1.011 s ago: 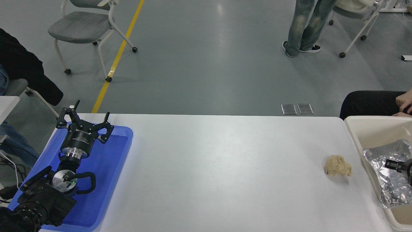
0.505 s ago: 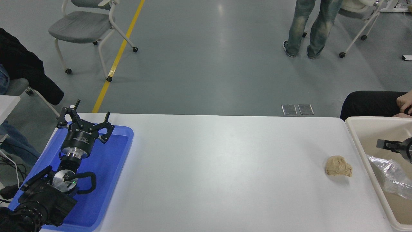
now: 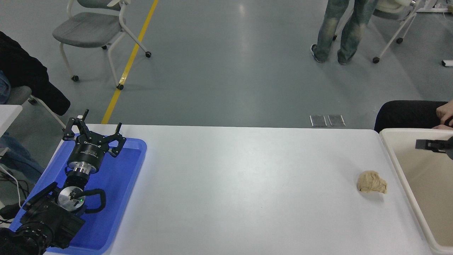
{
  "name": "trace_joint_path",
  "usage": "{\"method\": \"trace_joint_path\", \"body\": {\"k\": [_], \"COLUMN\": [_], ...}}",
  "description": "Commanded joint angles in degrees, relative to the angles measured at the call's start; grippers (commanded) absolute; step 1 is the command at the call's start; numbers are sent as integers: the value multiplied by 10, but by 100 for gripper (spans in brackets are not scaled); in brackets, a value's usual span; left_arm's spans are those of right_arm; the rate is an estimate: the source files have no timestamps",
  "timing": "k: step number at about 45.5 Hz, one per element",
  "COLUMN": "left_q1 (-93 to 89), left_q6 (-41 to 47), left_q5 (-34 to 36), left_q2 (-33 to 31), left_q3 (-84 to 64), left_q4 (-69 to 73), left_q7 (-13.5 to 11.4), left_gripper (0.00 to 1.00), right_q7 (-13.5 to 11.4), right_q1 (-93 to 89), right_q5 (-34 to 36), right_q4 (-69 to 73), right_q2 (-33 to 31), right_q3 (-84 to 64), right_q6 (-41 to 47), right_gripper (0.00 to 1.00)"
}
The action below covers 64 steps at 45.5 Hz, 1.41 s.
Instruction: Pick up foil plate and place in dustbin
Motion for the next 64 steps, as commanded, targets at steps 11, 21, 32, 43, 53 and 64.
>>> {"method": "trace_joint_path", "body": {"k": [11, 21, 32, 43, 53, 64], "left_q1": [1, 2, 2, 2, 2, 2], "left_q6": [0, 0, 0, 0, 0, 0], "left_q5": [0, 0, 0, 0, 0, 0], "left_q2": [1, 2, 2, 2, 2, 2], "left_q3": [0, 0, 0, 0, 0, 0], "left_q4": [0, 2, 2, 0, 0, 0], "left_q7": [0, -1, -1, -1, -1, -1], "left_gripper": [100, 100, 100, 100, 100, 100], "right_q7": [0, 3, 2, 2, 2, 2], "right_q1": [339, 407, 454, 500, 542, 612], "right_q5": [105, 285, 333, 344, 373, 381], "right_q4": [326, 367, 368, 389, 395, 438], "right_q2": [77, 155, 232, 258, 259, 258], "right_q3": [-179, -153, -160, -182, -190, -214], "right_q6": [165, 236, 260, 285, 287, 314], "right_gripper": [100, 100, 100, 100, 100, 100]}}
